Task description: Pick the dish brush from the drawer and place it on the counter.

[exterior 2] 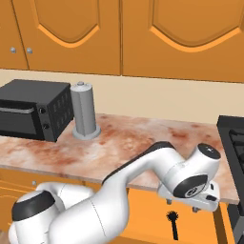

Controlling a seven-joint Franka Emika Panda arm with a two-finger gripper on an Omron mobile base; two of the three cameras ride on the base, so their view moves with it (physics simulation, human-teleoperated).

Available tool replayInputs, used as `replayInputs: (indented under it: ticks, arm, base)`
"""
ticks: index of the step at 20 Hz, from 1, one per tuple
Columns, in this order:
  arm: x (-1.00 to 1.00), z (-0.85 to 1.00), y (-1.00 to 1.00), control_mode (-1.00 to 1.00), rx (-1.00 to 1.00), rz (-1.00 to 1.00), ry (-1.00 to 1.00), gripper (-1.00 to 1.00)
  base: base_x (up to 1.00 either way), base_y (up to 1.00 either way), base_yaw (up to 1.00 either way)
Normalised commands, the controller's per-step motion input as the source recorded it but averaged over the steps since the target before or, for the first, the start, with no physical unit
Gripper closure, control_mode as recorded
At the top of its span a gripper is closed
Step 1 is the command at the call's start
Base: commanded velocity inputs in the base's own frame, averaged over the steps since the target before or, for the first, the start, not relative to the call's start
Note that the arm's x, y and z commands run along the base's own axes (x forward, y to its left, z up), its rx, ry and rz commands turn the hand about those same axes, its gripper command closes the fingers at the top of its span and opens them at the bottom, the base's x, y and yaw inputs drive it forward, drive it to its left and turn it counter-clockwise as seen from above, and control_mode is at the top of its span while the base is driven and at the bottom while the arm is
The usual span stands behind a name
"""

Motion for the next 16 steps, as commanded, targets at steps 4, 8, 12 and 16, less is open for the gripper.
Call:
replayInputs:
  ticks: [4,8,12,16]
  arm:
    - [0.21,-0.66,0.00,-1.00,-0.18,0.14,0.13,-1.00]
    - [0.13,-0.70,0.00,-1.00,-0.04,0.12,0.02,-1.00]
    - [0.13,-0.62,-0.02,-1.00,0.00,0.12,0.00,-1.00]
    - [0.26,-0.47,-0.11,-1.00,0.00,0.10,0.00,-1.00]
  base:
    - [0.00,0.00,0.00]
    - [0.00,0.00,0.00]
    - [0.00,0.00,0.00]
    - [0.00,0.00,0.00]
